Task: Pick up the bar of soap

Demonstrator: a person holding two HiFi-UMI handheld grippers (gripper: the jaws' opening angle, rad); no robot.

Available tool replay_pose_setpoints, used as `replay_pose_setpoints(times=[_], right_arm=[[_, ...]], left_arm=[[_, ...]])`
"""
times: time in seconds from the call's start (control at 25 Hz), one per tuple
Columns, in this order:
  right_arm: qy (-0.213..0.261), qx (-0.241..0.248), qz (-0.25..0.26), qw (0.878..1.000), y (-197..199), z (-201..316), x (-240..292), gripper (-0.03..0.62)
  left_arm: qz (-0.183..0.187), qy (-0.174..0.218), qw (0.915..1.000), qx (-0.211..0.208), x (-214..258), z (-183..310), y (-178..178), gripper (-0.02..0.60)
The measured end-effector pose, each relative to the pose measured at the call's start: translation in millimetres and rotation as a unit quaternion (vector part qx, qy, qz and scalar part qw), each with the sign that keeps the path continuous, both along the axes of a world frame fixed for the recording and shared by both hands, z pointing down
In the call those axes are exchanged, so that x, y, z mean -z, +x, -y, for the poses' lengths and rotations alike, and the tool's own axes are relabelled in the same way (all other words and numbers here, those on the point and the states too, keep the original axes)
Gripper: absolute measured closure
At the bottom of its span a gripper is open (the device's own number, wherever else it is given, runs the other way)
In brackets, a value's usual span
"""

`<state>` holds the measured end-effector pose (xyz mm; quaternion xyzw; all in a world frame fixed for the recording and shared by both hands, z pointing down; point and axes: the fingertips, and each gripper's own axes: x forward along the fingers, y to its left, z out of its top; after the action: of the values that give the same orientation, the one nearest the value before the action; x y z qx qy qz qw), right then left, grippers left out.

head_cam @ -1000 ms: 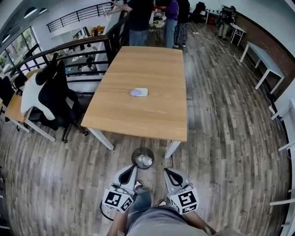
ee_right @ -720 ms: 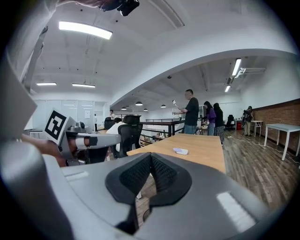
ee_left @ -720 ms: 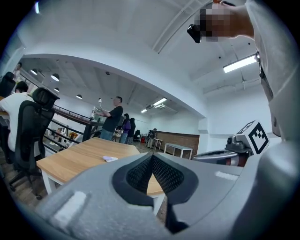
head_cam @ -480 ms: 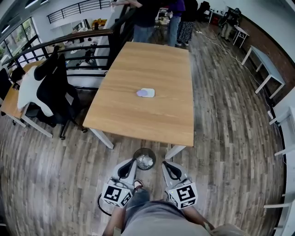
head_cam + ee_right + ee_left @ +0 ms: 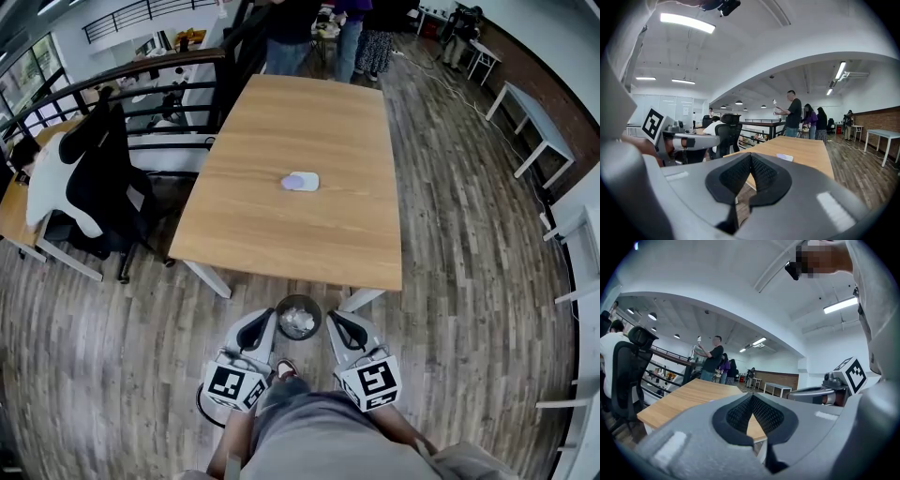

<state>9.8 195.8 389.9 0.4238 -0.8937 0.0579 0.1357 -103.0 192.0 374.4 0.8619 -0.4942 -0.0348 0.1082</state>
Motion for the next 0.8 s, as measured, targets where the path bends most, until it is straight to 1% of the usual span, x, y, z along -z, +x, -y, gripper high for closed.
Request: replay_pose_setpoints(times=[0.28, 0.6, 0.8], right_arm=[[-0.02, -0.022, -0.004, 1.0, 2.6, 0.0, -12.1, 0.591], [-0.012, -0.03, 0.008, 0.999, -4.7, 14.4, -8.7, 0.591], [-0.009, -0.029, 0.014, 0.999, -5.2, 34.1, -9.5, 0.591]], left_arm=[[-0.005, -0.005, 0.9999, -0.011, 0.2, 4.8, -4.8, 0.583], [-0.002, -0.011, 0.9997, -0.02, -3.8, 15.3, -8.4, 0.581], [-0.002, -0.013, 0.9997, -0.019, -4.5, 33.1, -6.4, 0.583]])
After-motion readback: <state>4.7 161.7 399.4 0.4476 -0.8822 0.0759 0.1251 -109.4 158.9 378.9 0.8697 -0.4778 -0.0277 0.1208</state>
